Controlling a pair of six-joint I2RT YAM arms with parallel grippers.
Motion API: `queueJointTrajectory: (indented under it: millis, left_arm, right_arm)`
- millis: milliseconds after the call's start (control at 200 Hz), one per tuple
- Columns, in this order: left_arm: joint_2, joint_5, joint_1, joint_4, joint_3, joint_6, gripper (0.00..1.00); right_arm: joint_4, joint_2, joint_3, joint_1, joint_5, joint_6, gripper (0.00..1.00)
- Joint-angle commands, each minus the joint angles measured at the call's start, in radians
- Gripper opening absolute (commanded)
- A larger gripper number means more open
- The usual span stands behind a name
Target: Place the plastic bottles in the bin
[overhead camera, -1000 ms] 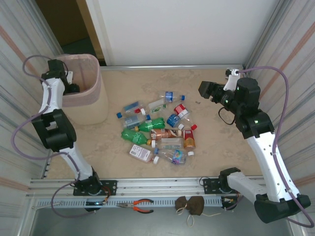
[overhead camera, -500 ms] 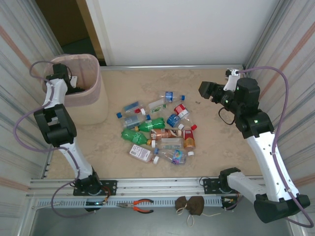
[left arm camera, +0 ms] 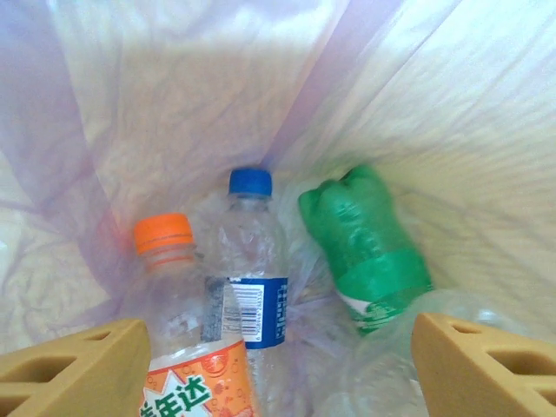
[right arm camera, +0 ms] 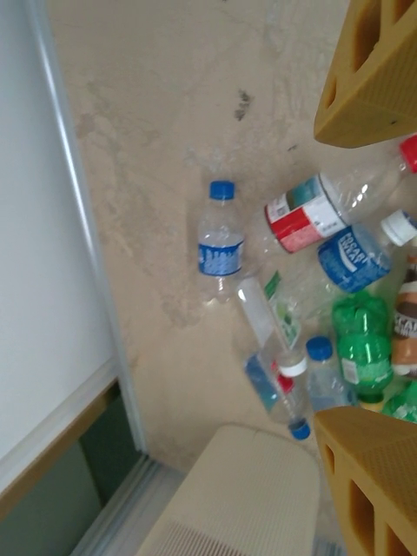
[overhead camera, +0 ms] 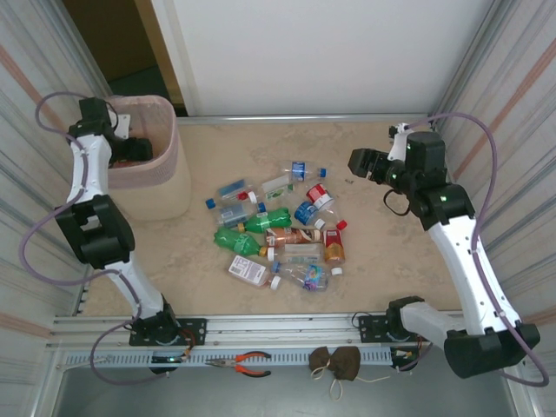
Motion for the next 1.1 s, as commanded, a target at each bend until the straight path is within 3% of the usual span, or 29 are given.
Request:
queueJointTrajectory:
  millis: [0, 361, 611, 792, 1092]
  left_arm:
    - [-0.064, 0.105, 0.005, -0.036, 0.036, -0.035, 0.78]
    - [-0.182, 0.278, 0.006, -0.020, 0.025, -0.108, 0.75]
    - [-0.274, 0.316, 0.005, -0.024, 0.021, -0.132, 0.74]
    - [-0.358, 0.428, 0.005, 0.039, -0.035, -0.200, 0.74]
    - [-0.475, 0.497, -0.007, 0.061, -0.124, -0.239, 0.75]
  right_arm:
    - [-0.077, 0.036, 0.048, -0.010, 0.002, -0.077, 0.76]
    - [-0.139, 0.225, 0.068, 0.020, 0.044, -0.202, 0.73]
    - [-0.154, 0.391, 0.116, 0.071, 0.095, -0.266, 0.72]
    - [-0.159, 0.535, 0.169, 0.114, 0.117, -0.303, 0.70]
    - [-0.164, 0.751, 0.274, 0.162, 0.091, -0.350, 0.71]
